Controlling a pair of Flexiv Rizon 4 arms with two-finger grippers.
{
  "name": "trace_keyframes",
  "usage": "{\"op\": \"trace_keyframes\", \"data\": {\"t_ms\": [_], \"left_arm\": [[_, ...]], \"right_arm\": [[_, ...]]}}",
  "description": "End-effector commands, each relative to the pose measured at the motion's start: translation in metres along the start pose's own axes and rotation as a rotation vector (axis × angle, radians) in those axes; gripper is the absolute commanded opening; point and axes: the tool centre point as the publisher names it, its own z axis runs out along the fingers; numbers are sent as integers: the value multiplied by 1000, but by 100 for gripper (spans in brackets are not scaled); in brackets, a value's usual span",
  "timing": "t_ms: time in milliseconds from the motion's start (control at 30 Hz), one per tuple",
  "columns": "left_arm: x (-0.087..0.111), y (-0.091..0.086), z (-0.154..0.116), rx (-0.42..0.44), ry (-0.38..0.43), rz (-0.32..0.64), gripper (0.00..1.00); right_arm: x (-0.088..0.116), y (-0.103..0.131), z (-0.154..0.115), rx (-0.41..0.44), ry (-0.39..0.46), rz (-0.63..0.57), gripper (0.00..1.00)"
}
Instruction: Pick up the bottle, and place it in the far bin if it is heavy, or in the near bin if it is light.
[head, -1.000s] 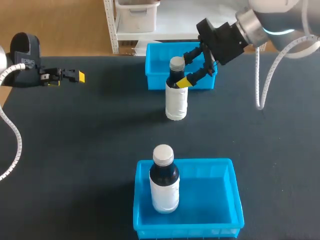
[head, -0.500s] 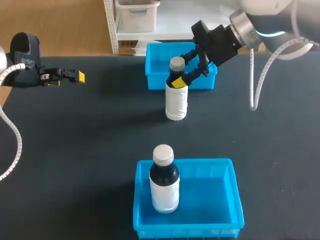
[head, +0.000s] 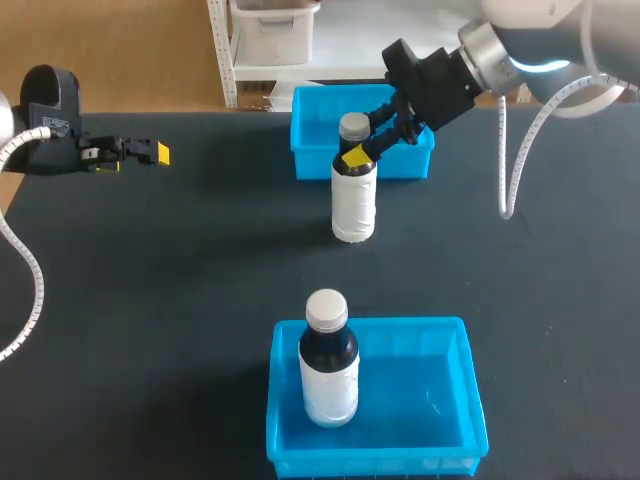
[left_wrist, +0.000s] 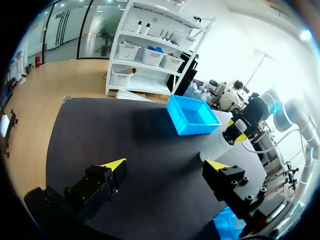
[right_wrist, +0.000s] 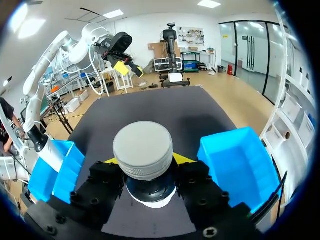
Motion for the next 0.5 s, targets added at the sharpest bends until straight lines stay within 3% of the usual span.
{"op": "trace_keyframes", "data": {"t_ms": [33, 500], "left_arm": [[0, 0, 0, 0, 0, 0, 100], [0, 0, 0, 0, 0, 0, 100]], "right_arm": [[0, 6, -5, 5, -1, -2, 42], [10, 19, -71, 86, 5, 37, 38]]}}
